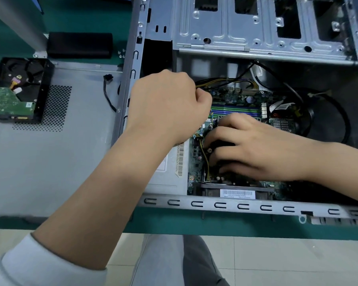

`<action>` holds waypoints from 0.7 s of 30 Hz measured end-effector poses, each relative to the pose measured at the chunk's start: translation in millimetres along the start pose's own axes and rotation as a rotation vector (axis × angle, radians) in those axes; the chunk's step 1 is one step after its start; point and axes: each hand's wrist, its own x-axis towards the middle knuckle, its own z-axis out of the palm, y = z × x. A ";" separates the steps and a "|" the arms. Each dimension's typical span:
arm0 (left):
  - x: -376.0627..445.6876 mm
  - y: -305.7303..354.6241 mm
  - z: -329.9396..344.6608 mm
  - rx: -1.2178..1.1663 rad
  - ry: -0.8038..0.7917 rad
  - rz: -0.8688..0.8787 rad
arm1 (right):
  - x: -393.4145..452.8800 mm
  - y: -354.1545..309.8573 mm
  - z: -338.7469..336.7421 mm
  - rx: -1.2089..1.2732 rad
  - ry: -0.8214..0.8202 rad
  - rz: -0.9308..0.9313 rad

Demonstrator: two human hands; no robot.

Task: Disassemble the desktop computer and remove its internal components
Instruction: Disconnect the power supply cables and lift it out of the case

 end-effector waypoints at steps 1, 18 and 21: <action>0.5 0.0 0.0 0.002 0.001 -0.004 | 4.6 0.6 -0.6 -0.044 0.004 -0.022; -1.1 0.6 2.1 -0.003 0.015 -0.007 | 17.6 -4.4 30.5 -0.351 0.069 -0.167; 0.0 0.6 1.2 -0.006 0.005 -0.014 | 15.7 -9.1 36.8 -0.400 0.166 -0.159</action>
